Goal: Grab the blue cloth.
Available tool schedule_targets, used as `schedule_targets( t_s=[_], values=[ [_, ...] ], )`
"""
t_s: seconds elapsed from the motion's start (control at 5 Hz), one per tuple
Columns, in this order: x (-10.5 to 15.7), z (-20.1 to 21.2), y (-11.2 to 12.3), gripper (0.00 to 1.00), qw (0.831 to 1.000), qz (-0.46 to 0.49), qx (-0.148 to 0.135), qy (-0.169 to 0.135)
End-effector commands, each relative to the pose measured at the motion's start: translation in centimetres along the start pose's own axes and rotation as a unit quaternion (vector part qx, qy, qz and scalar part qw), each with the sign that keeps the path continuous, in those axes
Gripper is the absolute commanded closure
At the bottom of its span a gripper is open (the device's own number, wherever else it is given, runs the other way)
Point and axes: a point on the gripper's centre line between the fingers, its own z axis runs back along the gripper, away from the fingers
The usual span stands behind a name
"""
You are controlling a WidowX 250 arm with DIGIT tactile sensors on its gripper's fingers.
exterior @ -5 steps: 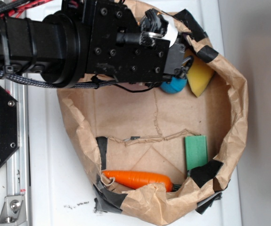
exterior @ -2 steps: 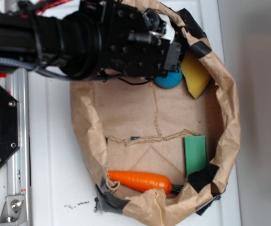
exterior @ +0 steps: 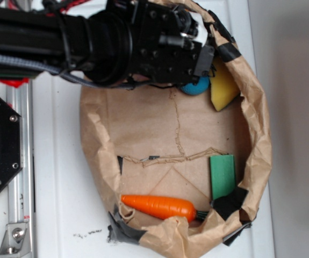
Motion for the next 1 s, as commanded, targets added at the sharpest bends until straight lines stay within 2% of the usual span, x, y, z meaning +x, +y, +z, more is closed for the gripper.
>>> schedule_targets(
  t_s=[0.0,0.2,0.4,0.6,0.8],
  values=[
    [0.4,0.6,1.2,1.0,1.0,-0.017,0.005,0.001],
    [0.7,0.9,1.0,1.0,0.999,-0.033,0.005,-0.004],
    [1.4,3.7,0.5,1.0,0.995,-0.1,-0.026,-0.017],
    [0.7,8.1,-0.7,1.0,0.973,-0.195,-0.112,-0.042],
    [-0.6,11.6,-1.3,1.0,0.934,-0.296,-0.2,0.011]
  ],
)
